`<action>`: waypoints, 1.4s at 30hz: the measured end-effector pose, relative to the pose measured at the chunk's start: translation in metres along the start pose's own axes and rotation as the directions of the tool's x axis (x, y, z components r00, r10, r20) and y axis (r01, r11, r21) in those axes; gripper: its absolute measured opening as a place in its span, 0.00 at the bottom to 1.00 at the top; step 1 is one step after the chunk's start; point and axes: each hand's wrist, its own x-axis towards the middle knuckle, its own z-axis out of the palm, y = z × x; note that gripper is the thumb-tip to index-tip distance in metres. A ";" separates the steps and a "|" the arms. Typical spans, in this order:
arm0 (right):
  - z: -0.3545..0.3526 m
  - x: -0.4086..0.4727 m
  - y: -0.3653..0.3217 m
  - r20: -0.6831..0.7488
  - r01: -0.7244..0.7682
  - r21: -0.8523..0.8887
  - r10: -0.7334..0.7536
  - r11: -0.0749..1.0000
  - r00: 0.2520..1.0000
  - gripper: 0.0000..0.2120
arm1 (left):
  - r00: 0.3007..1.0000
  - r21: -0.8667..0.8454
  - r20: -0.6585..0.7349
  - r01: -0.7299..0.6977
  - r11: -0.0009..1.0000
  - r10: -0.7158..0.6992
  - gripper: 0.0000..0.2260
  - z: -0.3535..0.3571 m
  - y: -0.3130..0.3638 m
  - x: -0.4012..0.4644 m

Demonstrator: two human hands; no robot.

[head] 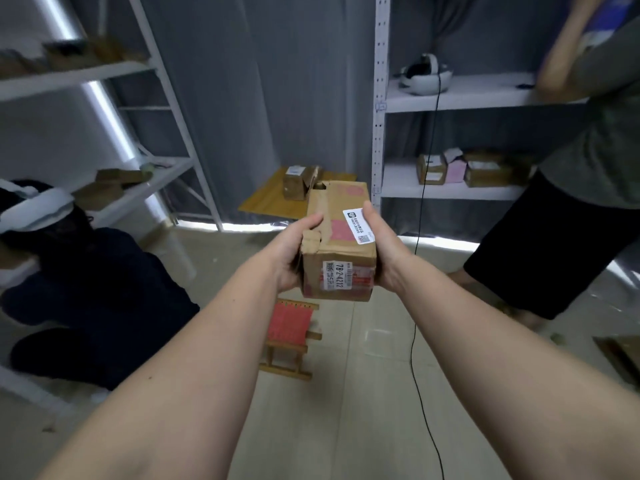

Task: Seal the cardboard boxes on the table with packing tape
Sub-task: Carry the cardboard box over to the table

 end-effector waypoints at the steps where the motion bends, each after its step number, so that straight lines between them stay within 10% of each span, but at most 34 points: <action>1: -0.001 0.000 -0.006 -0.003 0.009 -0.008 -0.009 1.000 1.000 0.31 | 1.000 0.002 0.001 -0.010 1.000 0.010 0.17 0.002 0.004 0.001; 24: 0.090 0.189 -0.113 -0.065 0.141 -0.103 -0.149 0.985 0.987 0.32 | 0.993 0.112 0.092 -0.085 0.990 0.075 0.12 -0.111 0.179 0.159; 42: 0.008 0.365 -0.216 -0.029 0.148 -0.038 -0.149 0.988 0.988 0.31 | 0.983 0.075 0.155 -0.113 0.991 0.101 0.13 -0.066 0.259 0.358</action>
